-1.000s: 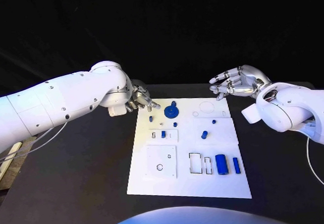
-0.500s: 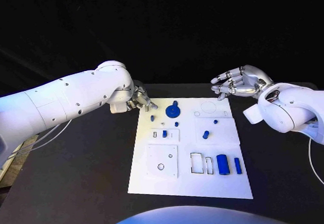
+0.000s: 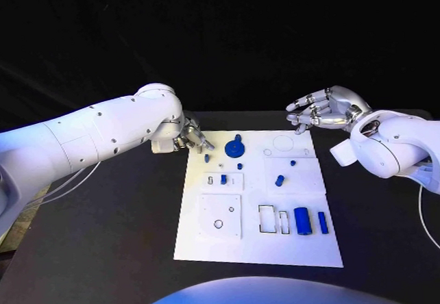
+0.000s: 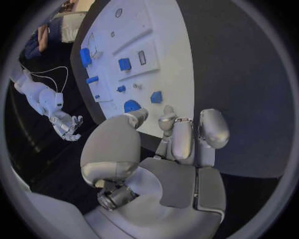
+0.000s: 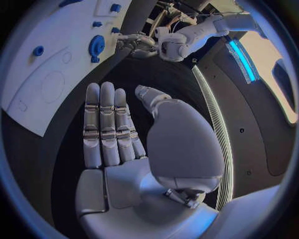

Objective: Assemble the parts on the task board

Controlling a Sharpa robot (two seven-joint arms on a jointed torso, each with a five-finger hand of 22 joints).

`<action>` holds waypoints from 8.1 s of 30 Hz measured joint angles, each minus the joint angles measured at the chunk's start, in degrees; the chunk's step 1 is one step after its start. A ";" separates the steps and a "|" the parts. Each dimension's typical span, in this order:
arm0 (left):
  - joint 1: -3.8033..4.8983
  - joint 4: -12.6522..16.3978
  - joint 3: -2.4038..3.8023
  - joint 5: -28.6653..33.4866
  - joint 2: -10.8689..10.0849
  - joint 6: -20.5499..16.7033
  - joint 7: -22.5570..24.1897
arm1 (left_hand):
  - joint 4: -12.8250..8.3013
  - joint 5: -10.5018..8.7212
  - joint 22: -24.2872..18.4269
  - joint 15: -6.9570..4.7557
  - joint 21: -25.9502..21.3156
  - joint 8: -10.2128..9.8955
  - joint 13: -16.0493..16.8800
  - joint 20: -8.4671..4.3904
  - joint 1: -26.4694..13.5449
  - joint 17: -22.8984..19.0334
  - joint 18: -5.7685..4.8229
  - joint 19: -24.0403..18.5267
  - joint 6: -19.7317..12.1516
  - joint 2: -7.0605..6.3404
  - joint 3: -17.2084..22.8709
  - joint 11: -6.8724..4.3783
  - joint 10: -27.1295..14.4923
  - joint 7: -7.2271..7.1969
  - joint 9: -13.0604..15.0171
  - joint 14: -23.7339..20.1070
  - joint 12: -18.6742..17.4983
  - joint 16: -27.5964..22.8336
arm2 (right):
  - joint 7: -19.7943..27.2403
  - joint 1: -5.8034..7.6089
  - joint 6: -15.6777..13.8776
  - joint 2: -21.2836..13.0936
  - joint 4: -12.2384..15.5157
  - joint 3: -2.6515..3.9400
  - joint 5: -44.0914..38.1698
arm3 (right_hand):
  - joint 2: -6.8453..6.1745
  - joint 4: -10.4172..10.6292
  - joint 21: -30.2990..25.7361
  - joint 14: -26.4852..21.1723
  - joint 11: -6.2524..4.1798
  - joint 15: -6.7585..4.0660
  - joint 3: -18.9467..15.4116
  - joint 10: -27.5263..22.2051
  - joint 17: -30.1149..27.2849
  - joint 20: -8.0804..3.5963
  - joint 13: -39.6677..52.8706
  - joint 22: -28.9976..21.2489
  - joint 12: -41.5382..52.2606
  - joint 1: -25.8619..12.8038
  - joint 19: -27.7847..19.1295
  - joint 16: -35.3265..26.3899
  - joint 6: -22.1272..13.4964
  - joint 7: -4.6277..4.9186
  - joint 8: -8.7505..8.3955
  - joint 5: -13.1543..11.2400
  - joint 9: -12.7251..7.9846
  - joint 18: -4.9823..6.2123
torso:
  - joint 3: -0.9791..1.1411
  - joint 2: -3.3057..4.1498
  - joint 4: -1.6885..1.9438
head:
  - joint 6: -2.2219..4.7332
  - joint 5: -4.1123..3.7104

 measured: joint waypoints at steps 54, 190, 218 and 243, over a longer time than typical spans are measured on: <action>-0.58 -0.55 -0.85 3.19 0.69 2.33 0.42 | -5.73 -0.06 0.48 -0.43 0.00 4.14 -0.16 -0.31 12.04 -0.01 -0.01 0.30 0.82 4.66 8.03 -1.13 -0.50 -1.48 0.50 0.00 0.00 0.00 | 0.12 -0.07 0.00 0.31 -0.16 0.00 0.10 | 0.00 0.00 -0.23 0.00 0.00 0.00 0.00 0.00 0.28 0.00 0.13 -0.14 0.00 0.00 0.00 0.00 0.00 0.00 0.00 0.00 0.03 0.00 | 0.07 -0.13 0.00 | -0.71 0.21; -4.45 21.85 -1.73 -1.11 -10.93 -7.94 0.16 | -4.74 0.12 4.37 -1.02 1.95 9.61 1.73 -1.33 8.61 0.10 0.00 1.73 0.44 -0.42 18.21 -2.13 2.78 -1.63 3.85 0.21 1.27 0.00 | 1.10 -1.06 0.57 0.52 -1.17 -0.02 1.71 | 0.24 0.71 -2.43 -3.69 1.24 1.23 0.09 -3.88 0.94 1.34 -0.53 -2.24 -0.82 -0.23 -1.34 -2.67 -1.41 0.97 0.00 0.00 0.13 0.00 | 0.03 -0.10 0.00 | -1.92 1.52; -4.44 21.36 -1.70 -1.33 -10.38 -7.28 -0.02 | -7.03 0.00 4.40 -1.23 1.95 10.17 1.94 -1.33 5.35 0.09 -0.01 1.73 1.10 -1.57 21.29 -2.24 3.31 -1.83 4.54 0.00 1.27 0.00 | 1.10 -1.09 0.60 0.47 -1.07 -0.02 1.72 | 0.23 0.71 -2.43 -3.68 1.24 1.23 0.09 -3.88 0.99 1.34 -0.58 -2.35 -0.82 -0.23 -1.34 -2.90 -1.41 0.97 0.00 0.00 0.19 0.00 | 0.07 -0.12 -0.04 | -1.92 1.53; -4.47 20.79 -1.74 -1.05 -9.93 -7.30 -0.31 | -9.90 -0.11 4.41 -1.65 1.95 10.42 2.16 -1.54 0.40 0.08 0.00 1.94 2.65 -3.04 23.48 -2.44 3.51 -3.49 3.94 0.01 1.52 0.00 | 1.09 -1.09 0.60 0.30 -0.93 -0.02 1.73 | 0.23 0.71 -2.43 -3.68 1.24 1.23 0.09 -3.87 0.97 1.34 -0.66 -2.40 -0.82 -0.23 -1.34 -2.90 -1.41 0.97 0.00 0.00 0.24 0.00 | 0.04 -0.10 0.00 | -1.92 1.37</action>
